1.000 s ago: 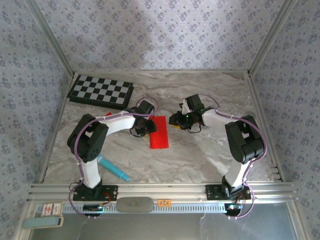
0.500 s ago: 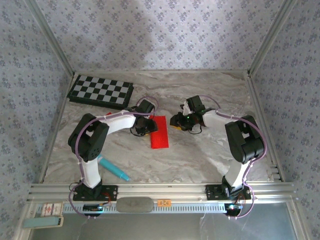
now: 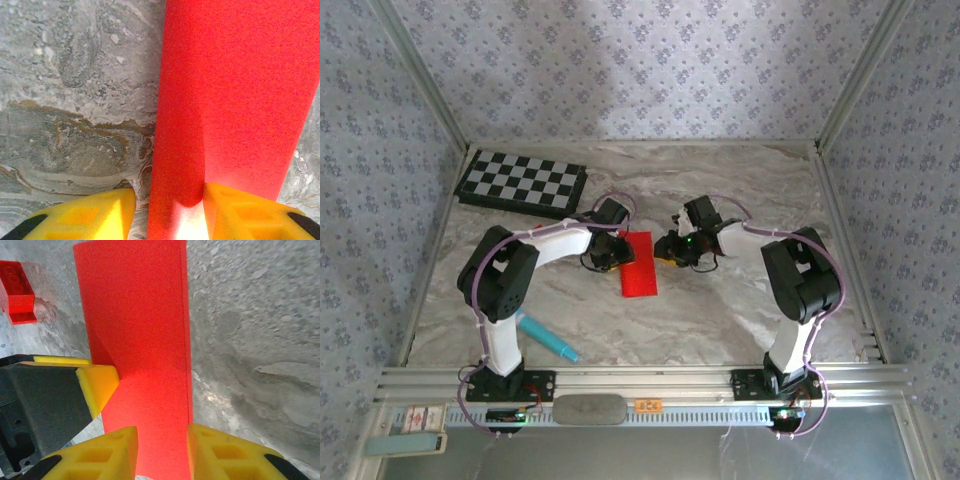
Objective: Fold a paper plane with a square sheet of paper (pick it up from the middle)
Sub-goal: Hold the square sheet of paper at the center of the table.
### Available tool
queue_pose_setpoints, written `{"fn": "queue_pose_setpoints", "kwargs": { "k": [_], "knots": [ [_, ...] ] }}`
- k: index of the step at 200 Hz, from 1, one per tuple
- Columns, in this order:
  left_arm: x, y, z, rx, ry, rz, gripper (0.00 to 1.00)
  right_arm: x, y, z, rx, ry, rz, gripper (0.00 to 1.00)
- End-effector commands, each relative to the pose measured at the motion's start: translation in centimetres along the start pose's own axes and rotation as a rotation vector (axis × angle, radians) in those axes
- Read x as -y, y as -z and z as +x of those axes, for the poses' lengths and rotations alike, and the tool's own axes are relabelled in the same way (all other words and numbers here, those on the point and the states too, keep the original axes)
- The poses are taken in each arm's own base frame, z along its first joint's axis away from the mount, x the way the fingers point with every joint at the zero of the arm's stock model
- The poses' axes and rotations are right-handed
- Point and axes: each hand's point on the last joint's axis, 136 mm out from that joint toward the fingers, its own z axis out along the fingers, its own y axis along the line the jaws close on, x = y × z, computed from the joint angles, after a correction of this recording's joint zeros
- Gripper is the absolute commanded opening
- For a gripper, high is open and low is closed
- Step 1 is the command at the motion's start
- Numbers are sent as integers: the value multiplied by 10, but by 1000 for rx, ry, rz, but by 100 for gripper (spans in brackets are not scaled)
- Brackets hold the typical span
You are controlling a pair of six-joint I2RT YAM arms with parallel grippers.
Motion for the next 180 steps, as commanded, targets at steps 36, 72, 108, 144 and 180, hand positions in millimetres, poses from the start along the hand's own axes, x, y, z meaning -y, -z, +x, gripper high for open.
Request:
{"fn": "queue_pose_setpoints", "kwargs": {
  "k": [36, 72, 108, 144, 180],
  "knots": [
    [-32, -44, 26, -103, 37, -101, 43, -19, -11, 6, -45, 45, -63, 33],
    [-35, -46, 28, -111, 35, -111, 44, -20, -18, 9, -72, 45, -69, 31],
    [-36, -48, 29, -120, 35, -113, 44, -18, -25, 12, -96, 42, -59, 28],
    [-37, -49, 30, -124, 33, -117, 44, -12, -31, 15, -114, 29, -27, 27],
    [-37, -49, 31, -126, 32, -117, 44, 10, -36, 24, -148, 36, 67, 25]
  ]
}}
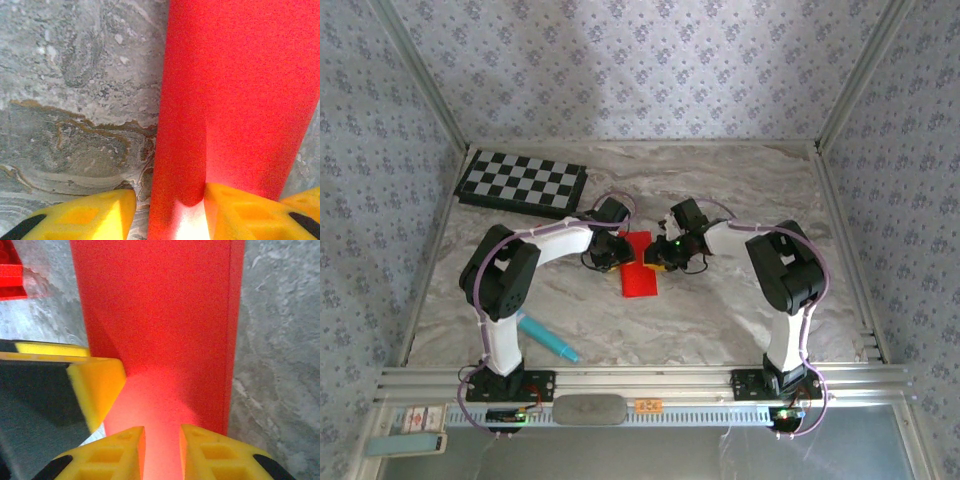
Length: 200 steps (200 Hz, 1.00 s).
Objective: Fold a paper plane with a square sheet of paper (pick it up from the middle)
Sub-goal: Hold the square sheet of paper at the center of the table.
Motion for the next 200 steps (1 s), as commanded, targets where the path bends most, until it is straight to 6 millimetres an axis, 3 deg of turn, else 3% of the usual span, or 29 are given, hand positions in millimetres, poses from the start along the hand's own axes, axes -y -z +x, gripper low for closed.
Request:
{"fn": "queue_pose_setpoints", "kwargs": {
  "k": [1, 41, 61, 79, 104, 131, 151, 174, 188, 191, 200],
  "knots": [
    [-36, -48, 30, -112, 13, -104, 43, 18, -7, 10, -50, 4, 84, 25],
    [-33, -45, 28, -103, 14, -92, 44, 44, -15, 24, -97, -21, 177, 23],
    [-27, -33, 20, -83, -6, -82, 44, 61, -15, 29, -104, -29, 271, 22],
    [-16, -6, -3, -26, -37, -56, 45, 76, -14, 33, -105, -43, 343, 19],
    [1, 49, -39, 96, -77, -7, 52, 90, -14, 38, -121, -54, 424, 17],
    [24, 87, -50, 176, -113, 102, 55, 96, -15, 41, -137, -53, 496, 16],
    [49, 91, -39, 143, -121, 254, 48, 100, -15, 42, -150, -54, 543, 14],
    [71, 81, -22, 80, -128, 376, 37, 106, -15, 46, -167, -55, 581, 14],
    [77, 69, -13, 45, -137, 393, 32, 110, -16, 50, -181, -60, 598, 13],
    [78, 67, -12, 38, -139, 391, 31, 103, -17, 40, -160, -48, 585, 13],
    [77, 59, -7, 16, -140, 381, 27, 102, -18, 40, -160, -50, 586, 13]
  ]
}}
